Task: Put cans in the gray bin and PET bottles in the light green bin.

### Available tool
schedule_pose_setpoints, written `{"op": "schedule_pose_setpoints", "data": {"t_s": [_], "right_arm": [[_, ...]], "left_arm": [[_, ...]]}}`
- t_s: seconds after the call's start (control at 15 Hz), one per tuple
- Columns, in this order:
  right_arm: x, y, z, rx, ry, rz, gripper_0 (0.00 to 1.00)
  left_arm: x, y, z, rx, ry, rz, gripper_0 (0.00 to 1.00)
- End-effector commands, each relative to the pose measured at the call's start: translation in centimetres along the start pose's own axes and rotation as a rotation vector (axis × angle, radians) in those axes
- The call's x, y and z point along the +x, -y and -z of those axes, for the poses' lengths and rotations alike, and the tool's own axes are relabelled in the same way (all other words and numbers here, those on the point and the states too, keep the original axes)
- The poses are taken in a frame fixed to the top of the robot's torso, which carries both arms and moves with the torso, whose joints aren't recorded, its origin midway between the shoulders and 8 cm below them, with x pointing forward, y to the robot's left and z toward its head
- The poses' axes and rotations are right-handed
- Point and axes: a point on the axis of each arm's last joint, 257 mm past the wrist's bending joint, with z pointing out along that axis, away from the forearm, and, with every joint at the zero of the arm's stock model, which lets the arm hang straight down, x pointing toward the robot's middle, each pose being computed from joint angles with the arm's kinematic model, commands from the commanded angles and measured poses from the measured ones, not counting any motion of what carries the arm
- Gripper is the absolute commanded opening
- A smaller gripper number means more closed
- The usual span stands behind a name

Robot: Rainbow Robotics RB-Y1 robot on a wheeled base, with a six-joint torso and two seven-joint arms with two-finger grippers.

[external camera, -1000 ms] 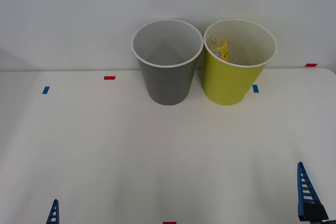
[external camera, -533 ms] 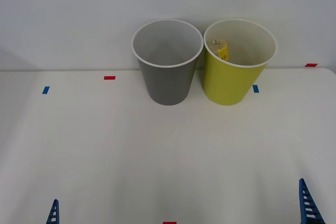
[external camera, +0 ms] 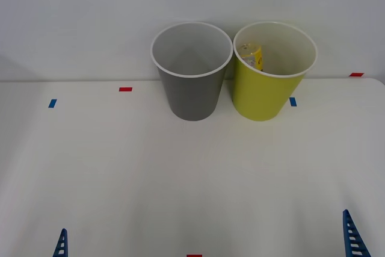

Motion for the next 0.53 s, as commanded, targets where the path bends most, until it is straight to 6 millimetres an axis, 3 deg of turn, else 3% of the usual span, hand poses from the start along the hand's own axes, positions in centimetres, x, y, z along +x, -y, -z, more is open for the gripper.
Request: {"op": "schedule_pose_setpoints", "data": {"t_s": [0.07,0.53], "right_arm": [[0.01,0.0,0.0,0.0,0.0,0.001,1.0],[0.01,0.0,0.0,0.0,0.0,0.001,1.0]], "left_arm": [[0.0,0.0,0.0,0.0,0.0,0.0,1.0],[0.0,0.0,0.0,0.0,0.0,0.0,1.0]]}}
